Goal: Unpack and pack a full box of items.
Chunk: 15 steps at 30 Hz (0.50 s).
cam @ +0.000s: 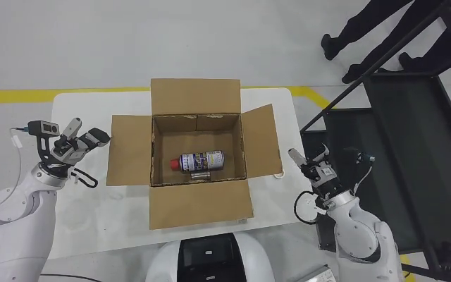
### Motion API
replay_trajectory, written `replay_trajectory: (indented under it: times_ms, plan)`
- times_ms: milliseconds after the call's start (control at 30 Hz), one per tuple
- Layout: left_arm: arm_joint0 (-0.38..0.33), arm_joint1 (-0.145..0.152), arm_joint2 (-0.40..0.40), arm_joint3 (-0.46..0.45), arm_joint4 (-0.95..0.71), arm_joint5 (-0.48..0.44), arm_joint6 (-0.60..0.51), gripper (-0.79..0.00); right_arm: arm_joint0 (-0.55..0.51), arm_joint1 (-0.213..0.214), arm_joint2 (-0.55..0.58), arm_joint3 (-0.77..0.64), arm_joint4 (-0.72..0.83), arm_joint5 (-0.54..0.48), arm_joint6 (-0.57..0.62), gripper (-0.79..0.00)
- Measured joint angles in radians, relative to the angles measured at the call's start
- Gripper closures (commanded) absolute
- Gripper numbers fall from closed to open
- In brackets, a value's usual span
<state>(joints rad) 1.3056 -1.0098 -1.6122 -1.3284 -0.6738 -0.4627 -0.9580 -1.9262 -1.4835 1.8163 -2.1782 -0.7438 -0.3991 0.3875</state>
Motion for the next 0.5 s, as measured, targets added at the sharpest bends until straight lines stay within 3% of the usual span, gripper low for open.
replay_trajectory:
  times_ms: [300,500]
  plan:
    - [0.000,0.000,0.000,0.000,0.000,0.000,0.000,-0.785,0.076,0.018,-0.128,-0.126,-0.074,0.068,0.262,-0.785]
    - [0.000,0.000,0.000,0.000,0.000,0.000,0.000,-0.785,0.075,0.018,-0.127,-0.124,-0.072,0.066,0.254,-0.785]
